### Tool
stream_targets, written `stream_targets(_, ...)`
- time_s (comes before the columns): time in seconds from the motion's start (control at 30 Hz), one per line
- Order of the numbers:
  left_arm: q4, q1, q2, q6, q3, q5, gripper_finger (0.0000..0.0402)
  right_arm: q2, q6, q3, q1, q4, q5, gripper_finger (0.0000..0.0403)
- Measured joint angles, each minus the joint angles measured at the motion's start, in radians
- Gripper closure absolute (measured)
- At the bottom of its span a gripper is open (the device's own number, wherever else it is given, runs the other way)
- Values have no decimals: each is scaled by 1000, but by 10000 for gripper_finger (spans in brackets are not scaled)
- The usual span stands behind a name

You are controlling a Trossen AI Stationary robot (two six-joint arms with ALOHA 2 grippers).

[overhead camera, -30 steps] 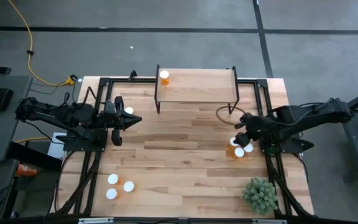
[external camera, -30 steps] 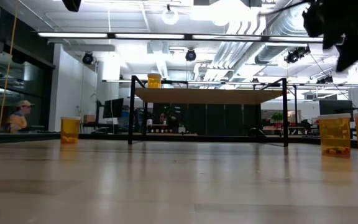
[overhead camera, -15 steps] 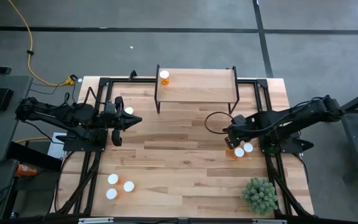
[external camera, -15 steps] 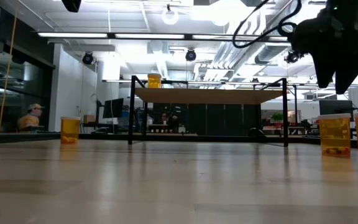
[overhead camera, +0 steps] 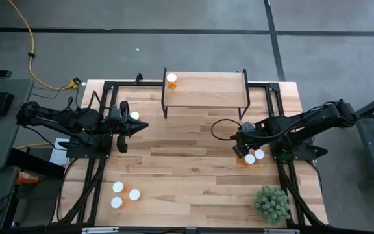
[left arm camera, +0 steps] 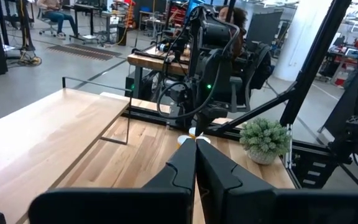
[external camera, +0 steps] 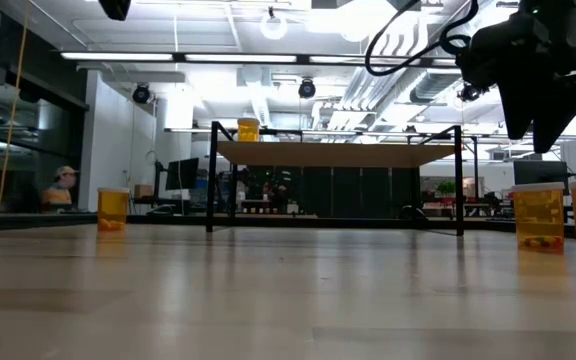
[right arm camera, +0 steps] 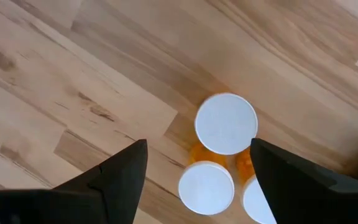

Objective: Pick and place medicine bottles onto shelf by color
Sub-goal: Put the orange pill bottle on the shelf aligned with the other orange pill bottle

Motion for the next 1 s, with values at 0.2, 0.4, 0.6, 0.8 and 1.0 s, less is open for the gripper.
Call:
stream_targets(0.2,-3,0,0,0,0,0,401,0,-14,0,0,-11,18,85)
stream_targets(0.4,-3,0,0,0,0,0,401,0,-62,0,-3,-6,8,62)
stream_targets(0.6,-2,0,0,0,0,0,401,0,-18,0,-1,-7,45,61)
stream_targets(0.8,-2,0,0,0,0,0,401,67,28,-1,-16,-65,27,61)
stream_targets(1.0,5,0,0,0,0,0,401,179,-6,-1,-16,-30,24,61)
